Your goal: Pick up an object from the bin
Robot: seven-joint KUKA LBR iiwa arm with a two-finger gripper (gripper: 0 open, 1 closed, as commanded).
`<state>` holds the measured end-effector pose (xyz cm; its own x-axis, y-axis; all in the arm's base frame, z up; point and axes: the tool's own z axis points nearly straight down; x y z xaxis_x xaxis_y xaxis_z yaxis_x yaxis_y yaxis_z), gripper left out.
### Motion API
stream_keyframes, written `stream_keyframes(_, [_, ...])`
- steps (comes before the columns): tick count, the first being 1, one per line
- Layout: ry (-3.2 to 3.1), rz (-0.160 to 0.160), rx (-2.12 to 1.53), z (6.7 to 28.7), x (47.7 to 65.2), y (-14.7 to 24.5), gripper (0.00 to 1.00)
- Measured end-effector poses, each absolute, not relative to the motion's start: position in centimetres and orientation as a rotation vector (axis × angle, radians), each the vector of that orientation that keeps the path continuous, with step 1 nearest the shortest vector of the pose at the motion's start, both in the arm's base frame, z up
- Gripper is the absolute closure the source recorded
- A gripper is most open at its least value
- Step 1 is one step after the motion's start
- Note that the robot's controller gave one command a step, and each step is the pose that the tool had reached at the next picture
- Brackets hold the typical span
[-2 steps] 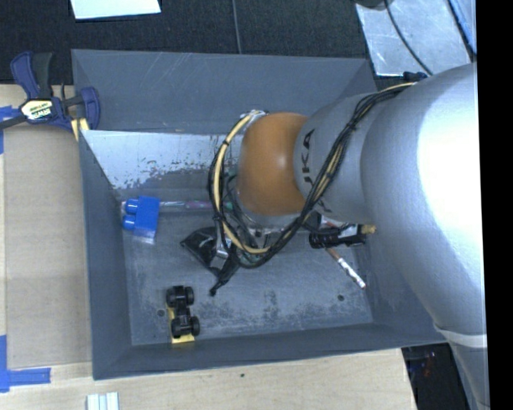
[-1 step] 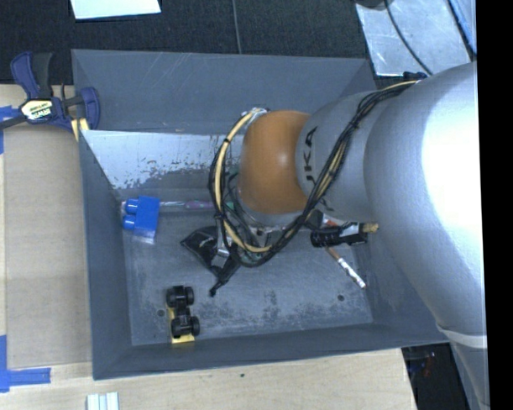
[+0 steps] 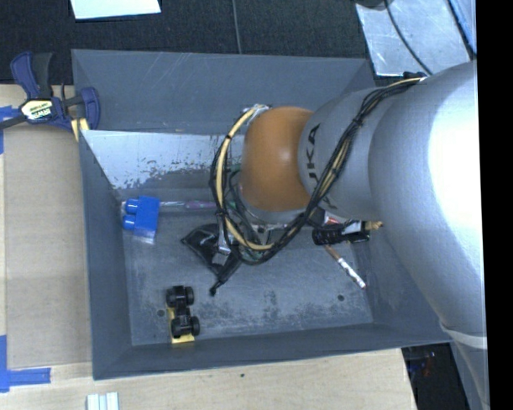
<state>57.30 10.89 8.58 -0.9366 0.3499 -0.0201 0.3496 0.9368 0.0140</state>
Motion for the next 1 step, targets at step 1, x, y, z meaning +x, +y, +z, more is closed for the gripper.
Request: stream_keyframes(1, [3.069,0.016,0.554,9.55,57.32,10.86,1.00])
